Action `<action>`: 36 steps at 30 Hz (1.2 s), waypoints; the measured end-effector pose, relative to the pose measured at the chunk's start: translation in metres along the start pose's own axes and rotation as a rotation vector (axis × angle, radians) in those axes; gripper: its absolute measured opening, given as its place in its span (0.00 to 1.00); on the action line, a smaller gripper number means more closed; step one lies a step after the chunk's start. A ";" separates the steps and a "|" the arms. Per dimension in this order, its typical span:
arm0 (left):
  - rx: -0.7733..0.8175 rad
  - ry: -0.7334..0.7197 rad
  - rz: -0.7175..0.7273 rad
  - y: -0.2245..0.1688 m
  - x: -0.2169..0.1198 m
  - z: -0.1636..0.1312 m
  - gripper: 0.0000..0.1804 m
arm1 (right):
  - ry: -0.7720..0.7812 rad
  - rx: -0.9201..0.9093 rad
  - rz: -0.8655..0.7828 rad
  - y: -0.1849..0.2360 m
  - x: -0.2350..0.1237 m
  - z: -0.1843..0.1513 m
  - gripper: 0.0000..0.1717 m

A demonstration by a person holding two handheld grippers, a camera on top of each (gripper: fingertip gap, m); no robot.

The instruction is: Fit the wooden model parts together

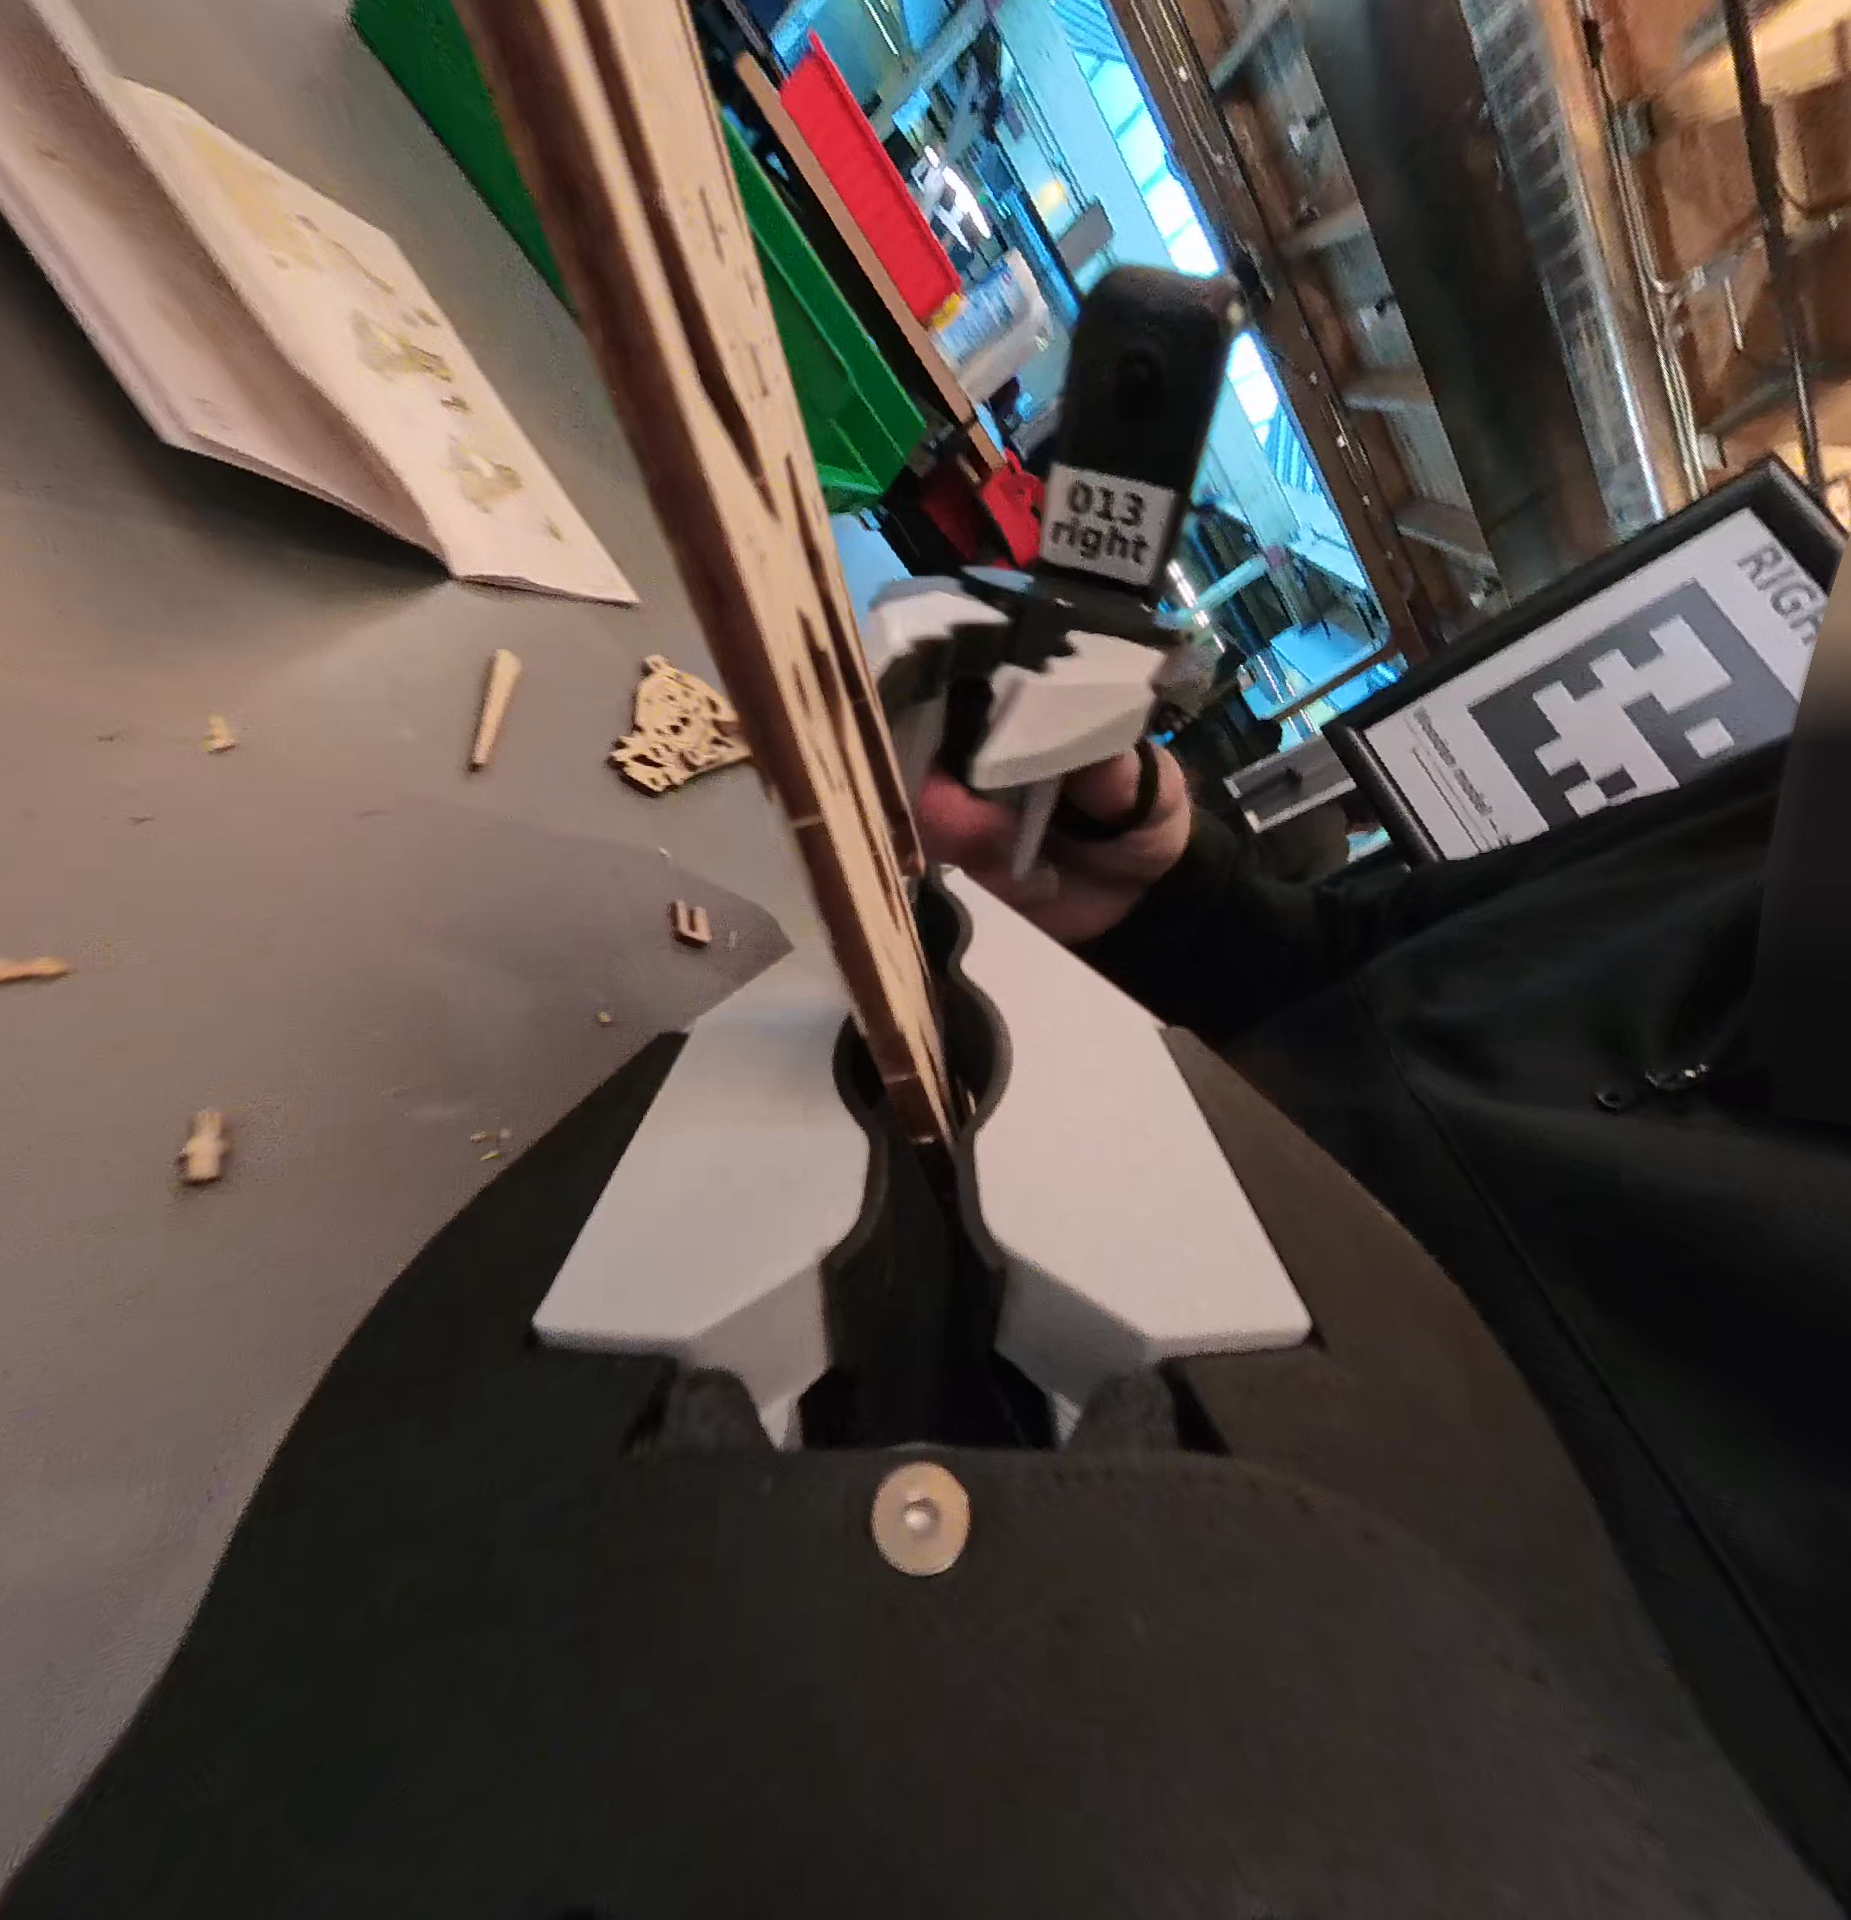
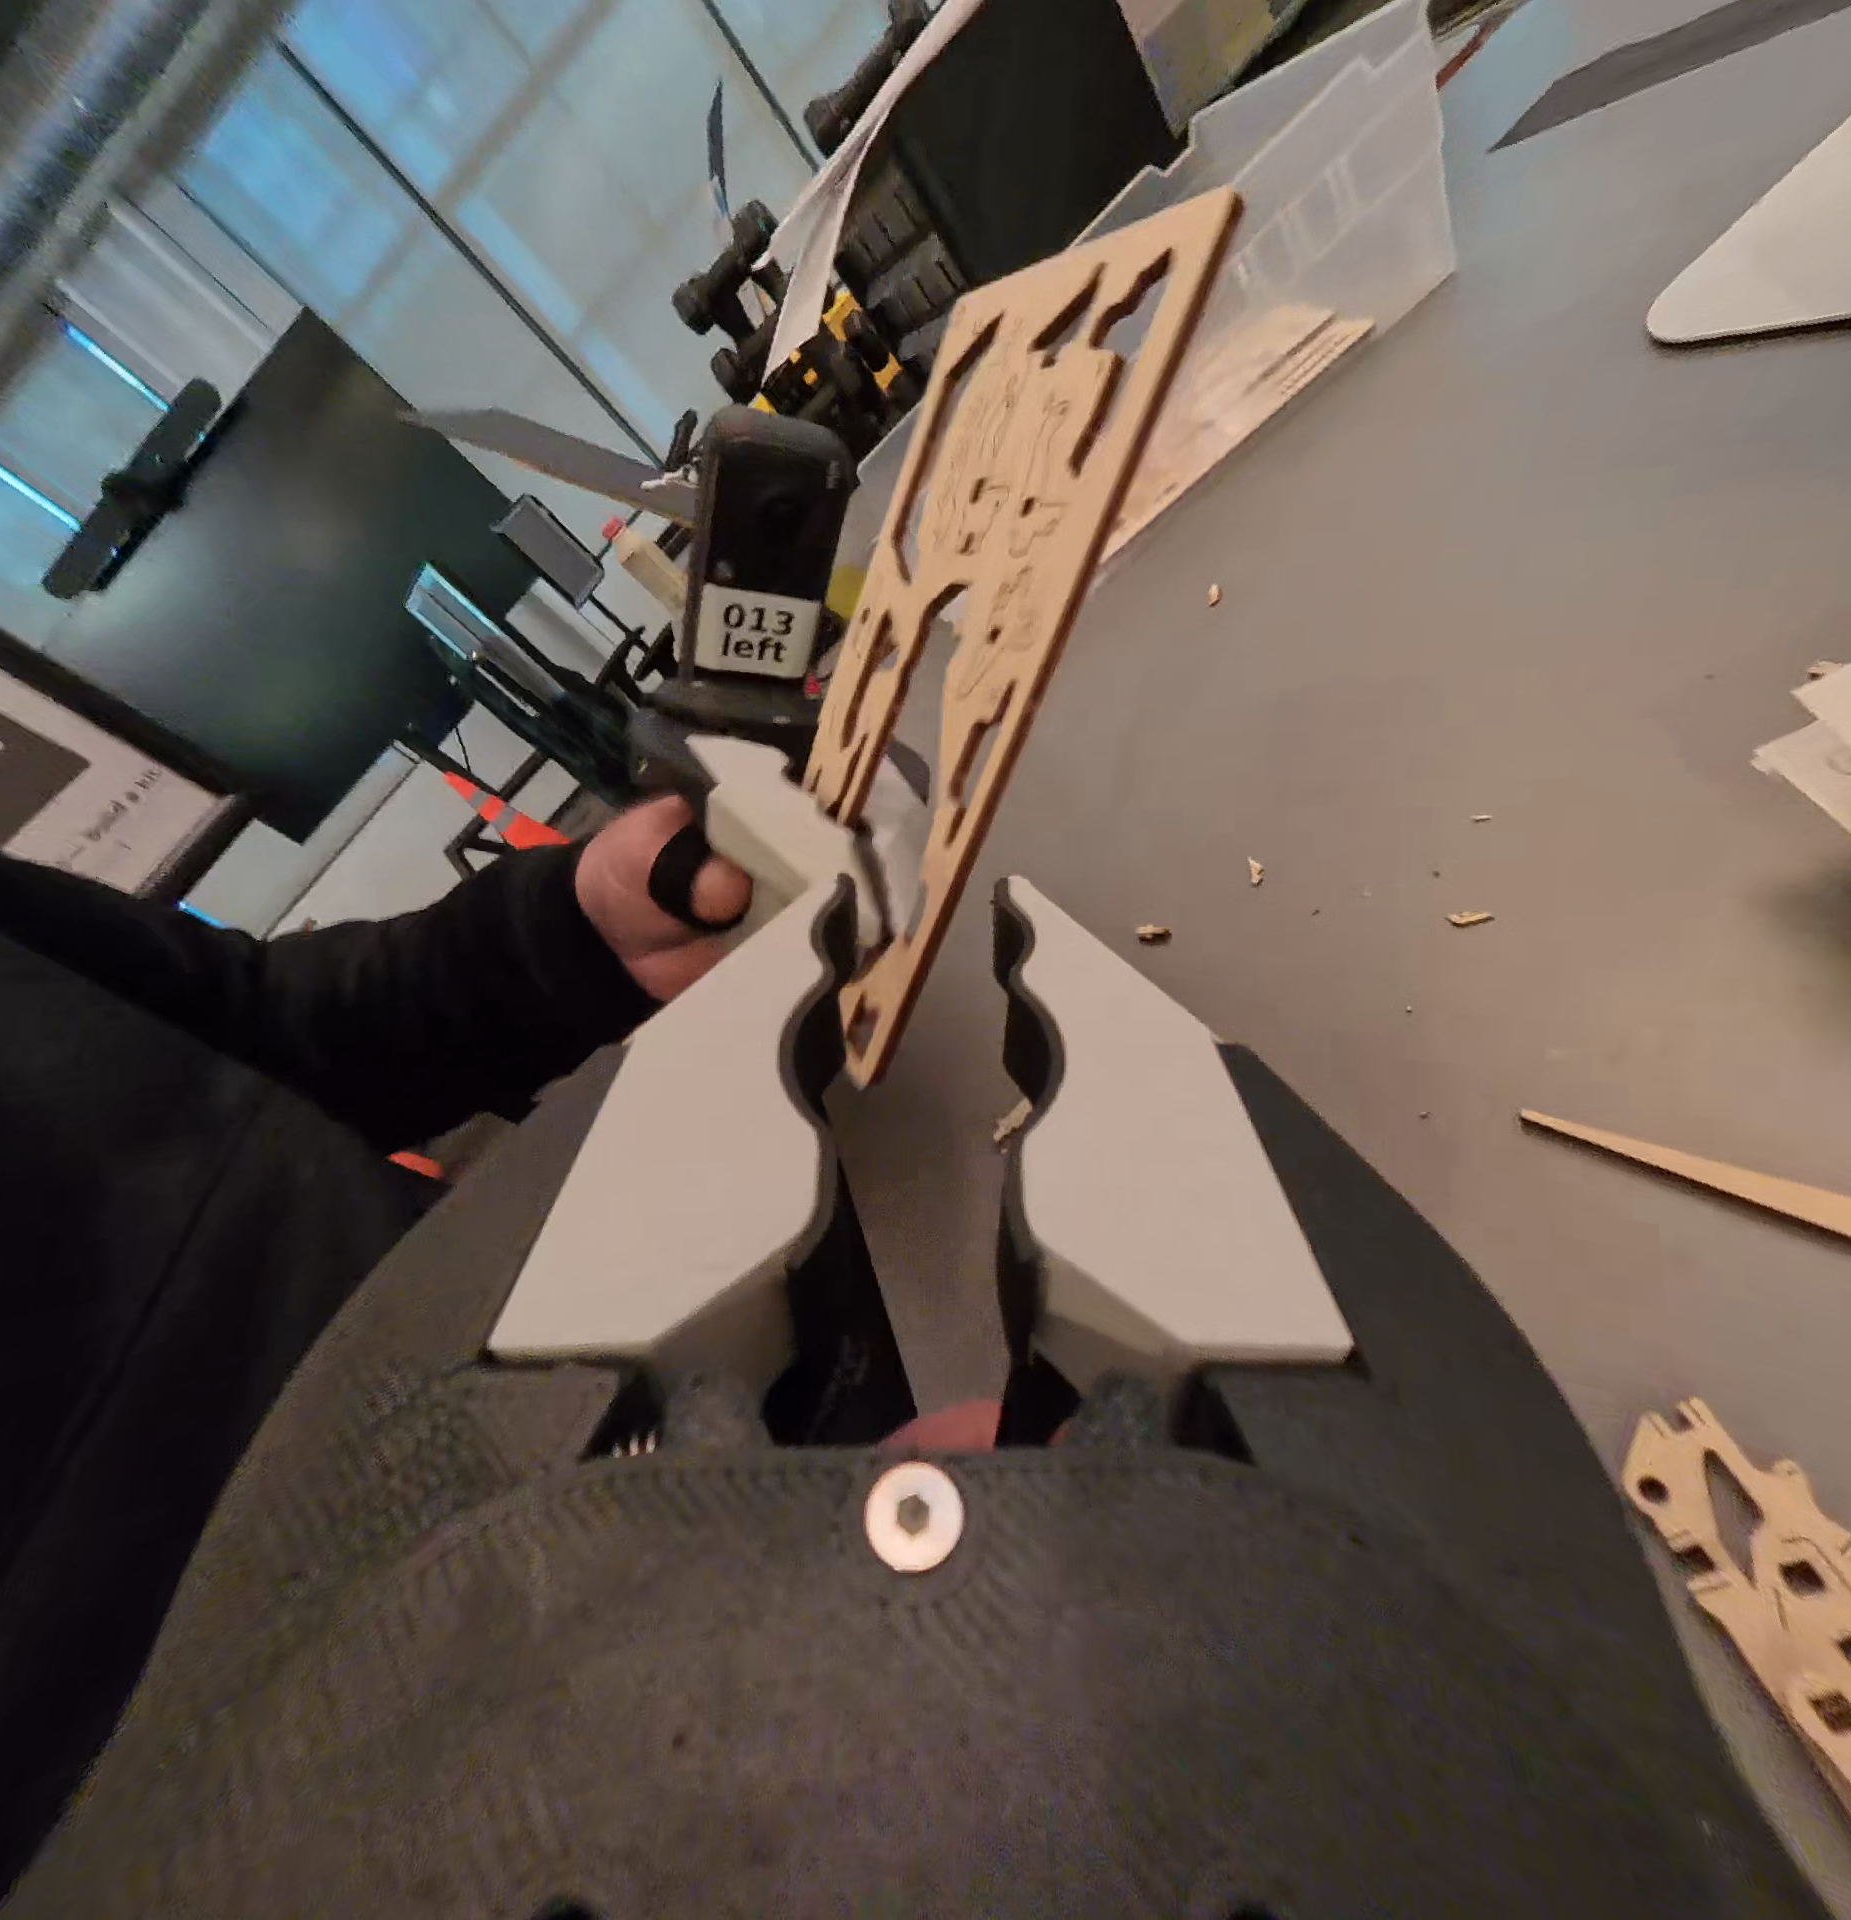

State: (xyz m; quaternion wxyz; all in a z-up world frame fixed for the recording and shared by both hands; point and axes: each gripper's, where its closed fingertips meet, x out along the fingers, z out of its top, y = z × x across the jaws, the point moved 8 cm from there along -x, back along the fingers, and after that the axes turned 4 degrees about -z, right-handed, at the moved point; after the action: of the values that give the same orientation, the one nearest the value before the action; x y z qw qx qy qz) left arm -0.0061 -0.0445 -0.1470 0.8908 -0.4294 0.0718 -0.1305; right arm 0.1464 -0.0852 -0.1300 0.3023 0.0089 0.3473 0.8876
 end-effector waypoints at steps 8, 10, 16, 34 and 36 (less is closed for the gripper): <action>0.044 0.052 -0.046 -0.004 0.012 -0.008 0.05 | -0.039 0.057 0.086 0.003 0.000 -0.002 0.02; 0.038 0.025 -0.050 -0.002 0.011 -0.006 0.10 | -0.035 0.064 0.100 0.005 -0.003 -0.005 0.01; 0.078 -0.076 -0.056 -0.002 0.003 0.008 0.14 | -0.052 0.116 0.147 0.002 -0.016 -0.015 0.01; 0.080 -0.088 -0.089 -0.002 0.024 0.025 0.00 | -0.102 0.143 0.147 -0.010 -0.036 -0.013 0.01; 0.076 -0.090 -0.090 -0.001 0.026 0.025 0.00 | -0.104 0.138 0.141 -0.011 -0.037 -0.012 0.01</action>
State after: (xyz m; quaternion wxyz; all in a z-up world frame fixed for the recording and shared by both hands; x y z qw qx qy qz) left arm 0.0245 -0.0339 -0.1314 0.9019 -0.4036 0.0072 -0.1539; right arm 0.1801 -0.1065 -0.1391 0.2553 0.0999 0.3900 0.8790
